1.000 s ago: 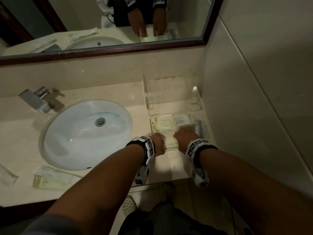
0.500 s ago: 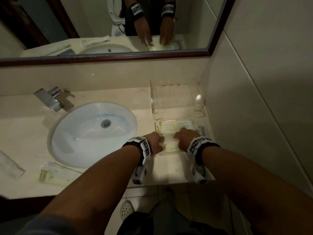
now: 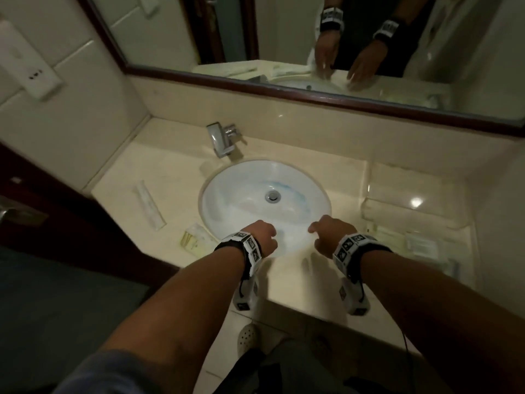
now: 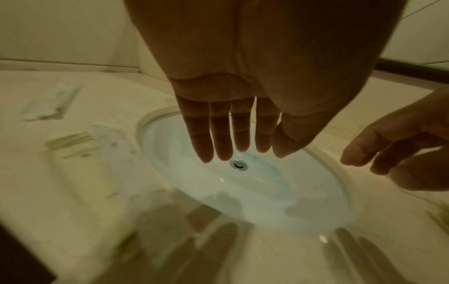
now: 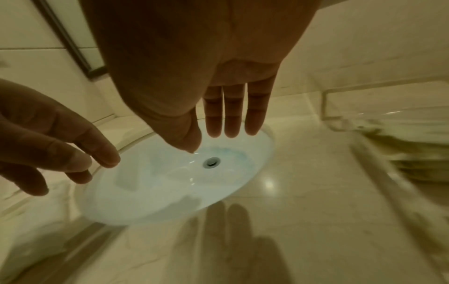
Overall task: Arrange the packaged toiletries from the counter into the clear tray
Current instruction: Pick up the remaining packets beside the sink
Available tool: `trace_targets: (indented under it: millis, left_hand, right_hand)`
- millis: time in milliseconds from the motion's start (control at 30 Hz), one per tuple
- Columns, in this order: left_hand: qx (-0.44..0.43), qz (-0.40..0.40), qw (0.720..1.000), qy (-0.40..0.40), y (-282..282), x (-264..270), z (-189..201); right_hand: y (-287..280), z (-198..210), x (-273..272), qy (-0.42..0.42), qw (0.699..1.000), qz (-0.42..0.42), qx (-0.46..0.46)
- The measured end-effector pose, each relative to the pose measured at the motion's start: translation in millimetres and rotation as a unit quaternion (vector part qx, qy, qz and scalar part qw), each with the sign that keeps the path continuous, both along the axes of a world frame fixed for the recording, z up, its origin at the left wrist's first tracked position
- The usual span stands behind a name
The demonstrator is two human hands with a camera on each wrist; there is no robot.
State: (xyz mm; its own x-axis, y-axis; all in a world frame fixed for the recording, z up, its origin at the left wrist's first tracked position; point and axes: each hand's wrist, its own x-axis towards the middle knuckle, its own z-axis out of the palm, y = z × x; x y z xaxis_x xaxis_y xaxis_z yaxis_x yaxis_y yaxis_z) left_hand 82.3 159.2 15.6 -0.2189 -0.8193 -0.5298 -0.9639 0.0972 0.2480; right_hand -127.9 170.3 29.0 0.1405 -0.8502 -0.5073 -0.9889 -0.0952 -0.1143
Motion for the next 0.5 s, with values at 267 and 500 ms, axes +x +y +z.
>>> trace_targets:
  millis: [267, 500]
  left_hand:
    - [0.012, 0.077, 0.996, -0.047, 2.0, 111.2, -6.0]
    - [0.027, 0.113, 0.99, -0.085, 9.4, 169.2, -18.0]
  right_hand:
    - [-16.7, -9.1, 101.9, -0.021, 0.996, 0.091, 0.015]
    - [-21.1, -20.9, 162.0, -0.03, 0.992, 0.106, 0.055]
